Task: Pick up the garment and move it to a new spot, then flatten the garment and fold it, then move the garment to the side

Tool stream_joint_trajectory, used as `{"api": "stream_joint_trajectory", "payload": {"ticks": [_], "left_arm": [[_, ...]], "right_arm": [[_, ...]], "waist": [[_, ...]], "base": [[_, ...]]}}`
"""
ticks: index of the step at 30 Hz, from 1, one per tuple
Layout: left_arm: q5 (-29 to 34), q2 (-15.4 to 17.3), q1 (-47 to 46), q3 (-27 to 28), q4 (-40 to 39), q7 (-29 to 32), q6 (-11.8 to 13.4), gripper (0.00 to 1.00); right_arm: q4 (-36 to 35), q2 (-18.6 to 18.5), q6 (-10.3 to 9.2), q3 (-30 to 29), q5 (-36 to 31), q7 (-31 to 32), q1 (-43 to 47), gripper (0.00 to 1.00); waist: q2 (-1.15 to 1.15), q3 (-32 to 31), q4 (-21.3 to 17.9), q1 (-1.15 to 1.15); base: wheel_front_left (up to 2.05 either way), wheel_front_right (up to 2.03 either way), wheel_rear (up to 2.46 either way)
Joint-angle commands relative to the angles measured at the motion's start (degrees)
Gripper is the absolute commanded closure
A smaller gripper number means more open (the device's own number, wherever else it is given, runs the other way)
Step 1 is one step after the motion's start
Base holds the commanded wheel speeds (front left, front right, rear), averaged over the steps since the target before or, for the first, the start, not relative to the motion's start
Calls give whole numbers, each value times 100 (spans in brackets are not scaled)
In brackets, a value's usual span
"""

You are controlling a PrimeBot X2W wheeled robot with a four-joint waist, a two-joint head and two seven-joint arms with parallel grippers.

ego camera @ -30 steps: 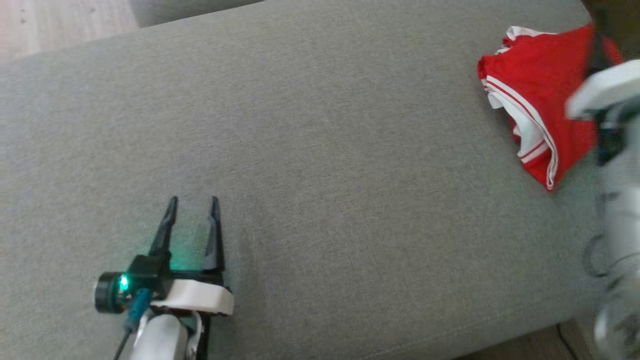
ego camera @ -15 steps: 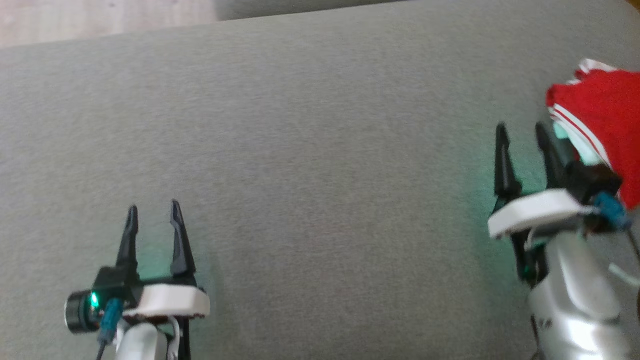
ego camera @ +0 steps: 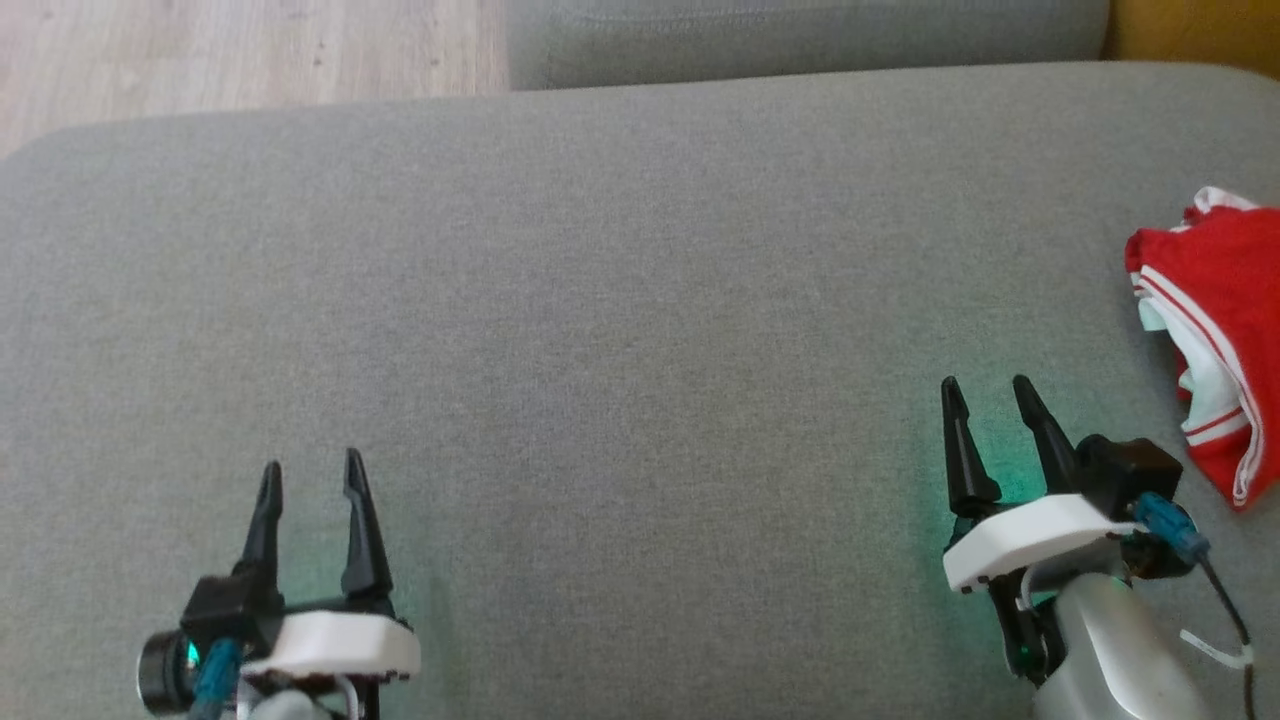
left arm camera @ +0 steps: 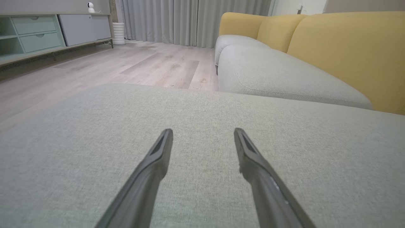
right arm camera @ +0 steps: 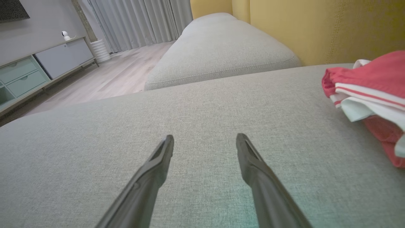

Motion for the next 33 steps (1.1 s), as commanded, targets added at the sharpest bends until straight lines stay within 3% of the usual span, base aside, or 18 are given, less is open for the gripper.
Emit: {"api": "stream_joint_trajectory", "payload": {"ticks": [1, 10, 11, 15, 33], "left_arm": [[-45, 27, -47, 207, -137, -55, -46, 0], [-219, 27, 117, 216, -52, -55, -204, 0], [-188, 0, 180, 5, 104, 1, -199, 100], [-213, -5, 244, -13, 442, 34, -195, 100], [-1400, -1, 167, 142, 311, 347, -309, 100]], "right_arm": [[-189, 19, -5, 148, 22, -61, -44, 0], [-452, 20, -5, 135, 11, -61, 91, 0], [-259, 1, 0, -3, 0, 0, 179, 100], [70, 22, 0, -2, 16, 13, 400, 100], [-223, 22, -1, -149, 1247, 330, 447, 100]], "waist": [[0, -64, 8, 1], [0, -275, -9, 1], [0, -275, -7, 1], [0, -286, -7, 1], [0, -352, 15, 1]], "base": [[0, 0, 0], [0, 0, 0], [0, 0, 0], [0, 0, 0], [0, 0, 0]]}}
